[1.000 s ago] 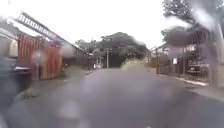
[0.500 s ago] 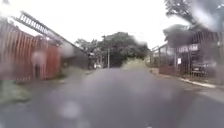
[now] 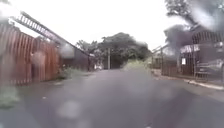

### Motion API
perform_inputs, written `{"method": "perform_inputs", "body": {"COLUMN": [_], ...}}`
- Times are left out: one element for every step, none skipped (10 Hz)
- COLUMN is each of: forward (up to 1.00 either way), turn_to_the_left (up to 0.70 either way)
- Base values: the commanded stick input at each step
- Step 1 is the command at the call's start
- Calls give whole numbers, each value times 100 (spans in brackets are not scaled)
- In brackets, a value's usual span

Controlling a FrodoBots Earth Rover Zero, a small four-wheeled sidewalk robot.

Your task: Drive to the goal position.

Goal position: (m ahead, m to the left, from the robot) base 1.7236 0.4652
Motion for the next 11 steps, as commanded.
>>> {"method": "perform_inputs", "body": {"forward": [70, 70, 70, 70, 70, 70, 70, 70, 70, 70, 70], "turn_to_the_left": [0, 0, 0, 0, 0, 0, 0, 0, 0, 0, 0]}}
